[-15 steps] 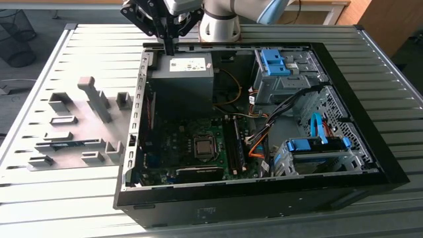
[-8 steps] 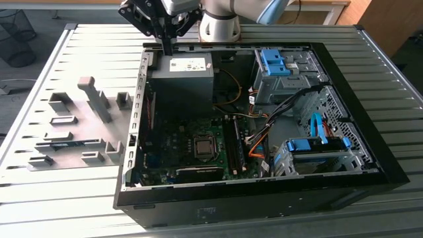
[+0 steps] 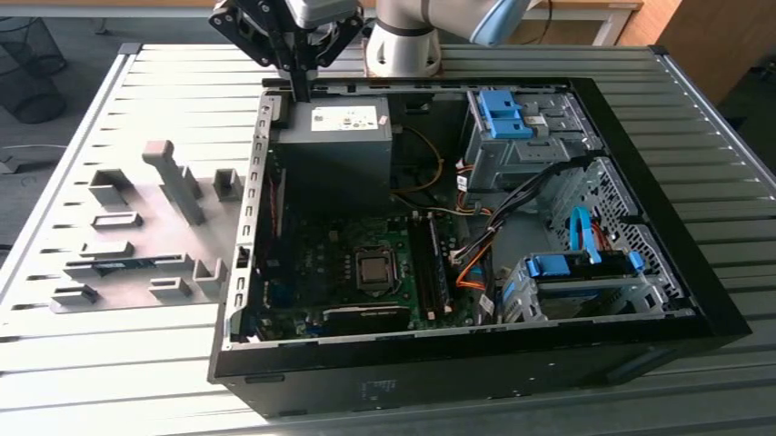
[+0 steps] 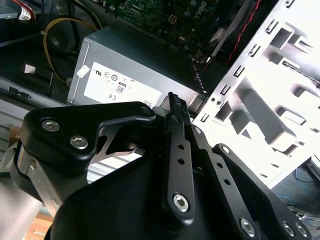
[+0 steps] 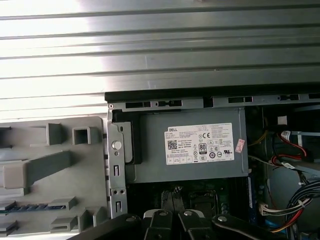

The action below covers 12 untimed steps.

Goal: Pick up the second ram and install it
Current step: 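Reach for the second ram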

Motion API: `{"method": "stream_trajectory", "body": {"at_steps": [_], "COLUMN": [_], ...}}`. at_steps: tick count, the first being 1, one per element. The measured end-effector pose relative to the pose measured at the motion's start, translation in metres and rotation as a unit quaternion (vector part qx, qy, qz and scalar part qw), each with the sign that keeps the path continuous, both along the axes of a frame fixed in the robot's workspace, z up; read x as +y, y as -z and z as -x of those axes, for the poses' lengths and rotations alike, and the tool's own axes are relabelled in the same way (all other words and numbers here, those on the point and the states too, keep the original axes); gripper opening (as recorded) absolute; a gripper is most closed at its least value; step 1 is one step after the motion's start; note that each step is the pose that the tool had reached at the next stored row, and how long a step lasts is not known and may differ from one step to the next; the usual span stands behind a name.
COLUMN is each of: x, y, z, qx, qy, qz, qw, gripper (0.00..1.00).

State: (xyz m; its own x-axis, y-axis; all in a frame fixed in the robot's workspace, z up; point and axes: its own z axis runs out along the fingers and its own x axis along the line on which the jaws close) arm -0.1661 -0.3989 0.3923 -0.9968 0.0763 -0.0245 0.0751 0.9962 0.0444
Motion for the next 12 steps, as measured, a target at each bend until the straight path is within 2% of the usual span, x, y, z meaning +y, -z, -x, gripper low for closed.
{"method": "stream_trajectory", "body": {"at_steps": [12], "x": [0.0000], "y": [0.0003], "z": [0.0079], "qx": [0.0000], "qy": [0.000], "qz": [0.0000], "qw": [1.0000], "gripper": [0.11]}}
